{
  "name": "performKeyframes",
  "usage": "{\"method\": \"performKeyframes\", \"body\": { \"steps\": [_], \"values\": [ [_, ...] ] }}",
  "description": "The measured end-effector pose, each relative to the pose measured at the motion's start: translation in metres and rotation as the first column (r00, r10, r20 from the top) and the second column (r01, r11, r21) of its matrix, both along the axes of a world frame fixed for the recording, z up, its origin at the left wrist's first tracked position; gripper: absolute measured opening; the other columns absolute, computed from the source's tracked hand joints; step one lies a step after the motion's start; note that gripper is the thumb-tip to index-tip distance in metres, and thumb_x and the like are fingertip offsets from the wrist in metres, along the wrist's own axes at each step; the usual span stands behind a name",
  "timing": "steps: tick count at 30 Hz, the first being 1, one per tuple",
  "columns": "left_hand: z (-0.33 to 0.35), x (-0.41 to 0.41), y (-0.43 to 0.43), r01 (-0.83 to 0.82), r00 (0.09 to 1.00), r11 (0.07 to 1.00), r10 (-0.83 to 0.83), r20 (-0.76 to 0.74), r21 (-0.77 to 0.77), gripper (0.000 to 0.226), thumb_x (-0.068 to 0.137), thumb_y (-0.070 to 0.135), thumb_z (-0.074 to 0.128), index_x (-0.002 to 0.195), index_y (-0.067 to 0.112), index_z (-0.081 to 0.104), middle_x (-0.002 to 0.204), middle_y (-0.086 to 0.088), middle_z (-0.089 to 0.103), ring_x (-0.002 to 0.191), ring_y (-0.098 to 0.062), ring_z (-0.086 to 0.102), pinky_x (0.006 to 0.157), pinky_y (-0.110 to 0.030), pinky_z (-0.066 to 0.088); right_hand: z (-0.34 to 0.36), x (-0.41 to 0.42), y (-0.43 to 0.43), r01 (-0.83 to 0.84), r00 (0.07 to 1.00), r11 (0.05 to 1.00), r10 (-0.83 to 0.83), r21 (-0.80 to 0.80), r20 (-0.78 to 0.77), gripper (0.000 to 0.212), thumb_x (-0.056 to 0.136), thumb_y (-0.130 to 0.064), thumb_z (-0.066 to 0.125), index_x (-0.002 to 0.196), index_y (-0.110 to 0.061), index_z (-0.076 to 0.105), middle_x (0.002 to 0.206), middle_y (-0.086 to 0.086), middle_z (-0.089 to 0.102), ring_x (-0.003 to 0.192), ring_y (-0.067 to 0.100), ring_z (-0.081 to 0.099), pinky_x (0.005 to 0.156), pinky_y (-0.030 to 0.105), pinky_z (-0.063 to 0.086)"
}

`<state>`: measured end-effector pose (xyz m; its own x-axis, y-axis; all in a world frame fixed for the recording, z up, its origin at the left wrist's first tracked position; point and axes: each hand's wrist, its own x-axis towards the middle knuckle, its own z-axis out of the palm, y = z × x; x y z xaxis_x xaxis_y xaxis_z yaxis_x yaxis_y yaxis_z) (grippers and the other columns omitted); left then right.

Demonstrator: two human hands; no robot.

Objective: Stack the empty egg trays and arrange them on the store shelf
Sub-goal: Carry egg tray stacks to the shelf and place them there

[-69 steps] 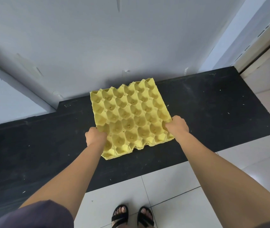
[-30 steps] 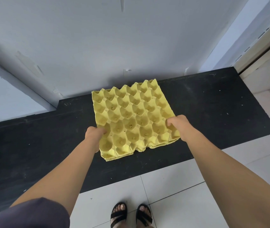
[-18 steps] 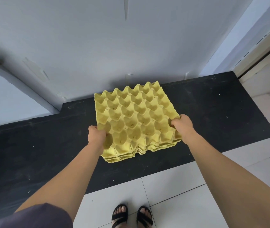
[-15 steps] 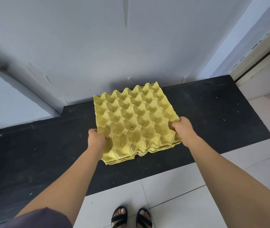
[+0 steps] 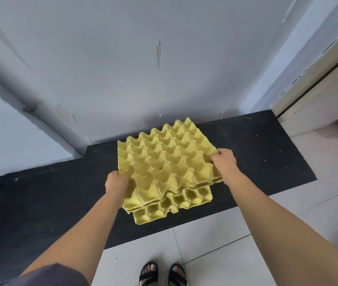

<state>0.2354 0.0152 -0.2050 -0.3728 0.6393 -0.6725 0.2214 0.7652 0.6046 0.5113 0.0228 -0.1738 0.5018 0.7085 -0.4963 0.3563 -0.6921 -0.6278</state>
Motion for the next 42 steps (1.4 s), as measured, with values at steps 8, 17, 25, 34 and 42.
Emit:
{"method": "performKeyframes", "body": {
  "steps": [8, 17, 25, 34, 42],
  "values": [
    [0.04, -0.005, 0.009, 0.112, 0.993, 0.99, -0.114, 0.022, 0.091, 0.028, 0.09, 0.002, 0.039, 0.115, 0.007, 0.049, 0.106, -0.013, 0.054, 0.099, -0.033, 0.053, 0.087, -0.045, 0.047, 0.038, -0.004, -0.001, -0.056, 0.998, 0.997, 0.055, 0.053, 0.021, 0.025, 0.094, -0.012, 0.041, 0.112, -0.018, 0.058, 0.099, 0.001, 0.055, 0.091, 0.02, 0.049, 0.077, 0.036, 0.044],
    [0.11, -0.013, -0.004, 0.219, 0.966, 0.95, -0.18, -0.186, 0.222, 0.04, 0.09, 0.006, 0.04, 0.128, 0.012, 0.049, 0.109, -0.012, 0.059, 0.092, -0.031, 0.053, 0.073, -0.035, 0.044, 0.101, -0.017, -0.026, -0.094, 0.992, 0.979, 0.077, 0.183, 0.097, 0.035, 0.096, -0.018, 0.039, 0.126, -0.022, 0.056, 0.118, 0.002, 0.059, 0.109, 0.026, 0.053, 0.093, 0.043, 0.046],
    [0.206, -0.028, -0.055, 0.186, 0.961, 0.89, -0.077, -0.265, 0.417, 0.036, 0.089, 0.008, 0.046, 0.124, 0.012, 0.055, 0.1, -0.009, 0.061, 0.086, -0.027, 0.053, 0.071, -0.034, 0.045, 0.187, -0.035, -0.075, -0.152, 0.983, 0.918, 0.102, 0.367, 0.154, 0.031, 0.092, -0.005, 0.036, 0.105, -0.017, 0.061, 0.093, -0.004, 0.057, 0.091, 0.022, 0.054, 0.08, 0.038, 0.045],
    [0.331, -0.071, -0.166, 0.11, 0.96, 0.766, 0.082, -0.266, 0.633, 0.032, 0.089, 0.014, 0.055, 0.12, 0.006, 0.056, 0.11, -0.013, 0.063, 0.1, -0.033, 0.058, 0.083, -0.04, 0.049, 0.289, -0.074, -0.15, -0.212, 0.971, 0.783, 0.234, 0.585, 0.04, 0.021, 0.09, -0.018, 0.044, 0.097, -0.024, 0.062, 0.092, -0.002, 0.066, 0.092, 0.025, 0.061, 0.079, 0.04, 0.049],
    [0.428, -0.124, -0.258, 0.077, 0.948, 0.618, 0.198, -0.249, 0.783, 0.052, 0.089, 0.038, 0.06, 0.131, 0.012, 0.042, 0.108, -0.001, 0.057, 0.097, -0.02, 0.054, 0.077, -0.032, 0.042, 0.369, -0.14, -0.194, -0.309, 0.892, 0.601, 0.452, 0.737, 0.005, 0.069, 0.087, -0.042, 0.065, 0.145, -0.017, 0.036, 0.148, 0.002, 0.04, 0.136, 0.021, 0.037, 0.105, 0.031, 0.031]
  ]
}}
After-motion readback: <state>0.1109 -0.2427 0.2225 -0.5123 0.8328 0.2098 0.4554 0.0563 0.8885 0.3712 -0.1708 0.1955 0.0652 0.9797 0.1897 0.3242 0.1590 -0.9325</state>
